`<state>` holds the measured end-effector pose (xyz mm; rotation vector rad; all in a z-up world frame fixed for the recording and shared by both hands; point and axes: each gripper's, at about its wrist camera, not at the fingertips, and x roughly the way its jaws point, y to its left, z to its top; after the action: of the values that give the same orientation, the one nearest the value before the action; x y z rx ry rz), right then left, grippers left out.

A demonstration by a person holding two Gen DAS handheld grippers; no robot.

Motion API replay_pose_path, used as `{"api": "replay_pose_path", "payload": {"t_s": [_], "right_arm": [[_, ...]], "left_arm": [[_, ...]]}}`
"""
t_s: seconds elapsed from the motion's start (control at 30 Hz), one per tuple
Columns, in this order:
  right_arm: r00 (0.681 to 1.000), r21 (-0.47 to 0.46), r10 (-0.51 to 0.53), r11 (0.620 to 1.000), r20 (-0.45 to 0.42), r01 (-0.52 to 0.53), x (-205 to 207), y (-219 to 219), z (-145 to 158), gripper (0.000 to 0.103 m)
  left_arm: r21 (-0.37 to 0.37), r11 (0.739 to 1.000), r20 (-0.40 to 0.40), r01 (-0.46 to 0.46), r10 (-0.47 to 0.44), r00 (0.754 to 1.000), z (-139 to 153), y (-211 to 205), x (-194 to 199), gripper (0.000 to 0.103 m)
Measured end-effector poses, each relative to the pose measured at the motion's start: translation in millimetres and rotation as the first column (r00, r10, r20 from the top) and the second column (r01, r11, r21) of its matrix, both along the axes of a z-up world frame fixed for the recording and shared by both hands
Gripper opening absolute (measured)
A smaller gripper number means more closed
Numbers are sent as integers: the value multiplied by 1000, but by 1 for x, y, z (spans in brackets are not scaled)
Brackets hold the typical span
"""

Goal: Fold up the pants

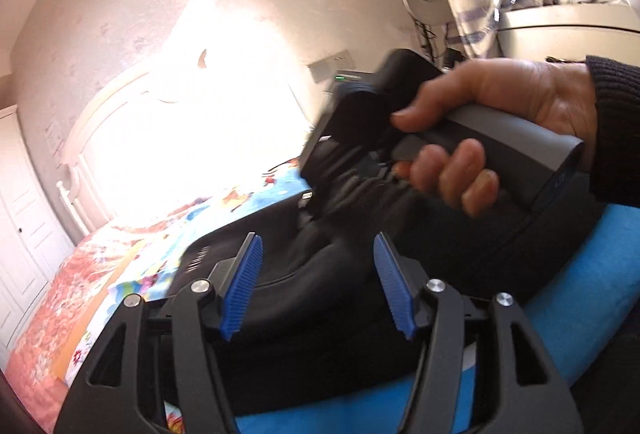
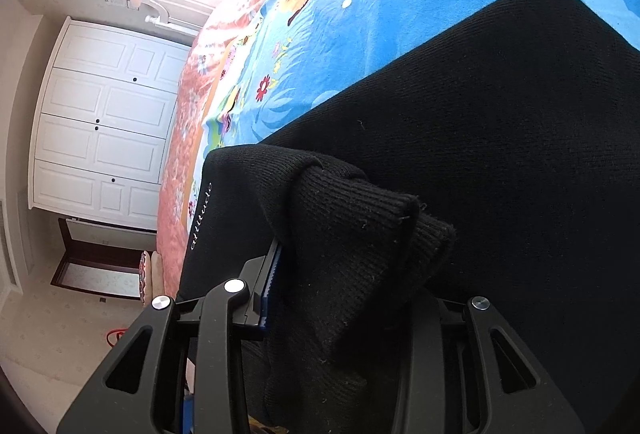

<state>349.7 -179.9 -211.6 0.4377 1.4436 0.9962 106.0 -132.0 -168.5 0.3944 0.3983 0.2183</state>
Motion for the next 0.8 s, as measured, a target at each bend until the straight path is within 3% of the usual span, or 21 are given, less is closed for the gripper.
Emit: {"api": "replay_pose_path", "payload": {"t_s": [0.1,0.17,0.3,0.43,0.47,0.5,0.6,0.67,0.73,0.8], "right_arm": [[1000,-13,-7,1000,8,7,-1,0,2,35],[1000,-27,-13,1000,14,14,-2,1,5,35],[999,-51,-22,998,25,23,-6,7,12,34],[999,-65,-21,998,42,24,-9,10,19,34],[999,-68,-22,997,46,25,-9,11,21,33],[999,-70,-24,997,48,28,-9,12,22,33],[996,-97,-43,994,72,50,-8,8,24,30],[995,-108,-51,992,90,61,-6,2,26,28],[995,-110,-42,993,86,51,-6,3,25,27],[994,-125,-40,991,98,52,-7,6,20,27]], "left_arm": [[-5,985,12,-170,170,985,-3,43,-38,68],[51,967,-21,-250,251,968,-11,55,-55,68],[141,943,-86,-300,314,946,-27,80,-50,69],[219,930,-124,-294,326,937,-34,70,-20,71],[258,922,-136,-289,330,934,-37,67,-10,76],[317,904,-154,-287,348,925,-41,64,-1,79],[514,786,-110,-344,459,882,-52,72,3,79],[610,737,-139,-291,461,876,-64,80,-6,82],[641,728,-110,-244,401,910,-67,80,-22,81],[660,723,-117,-204,367,923,-67,77,-23,81]]}}
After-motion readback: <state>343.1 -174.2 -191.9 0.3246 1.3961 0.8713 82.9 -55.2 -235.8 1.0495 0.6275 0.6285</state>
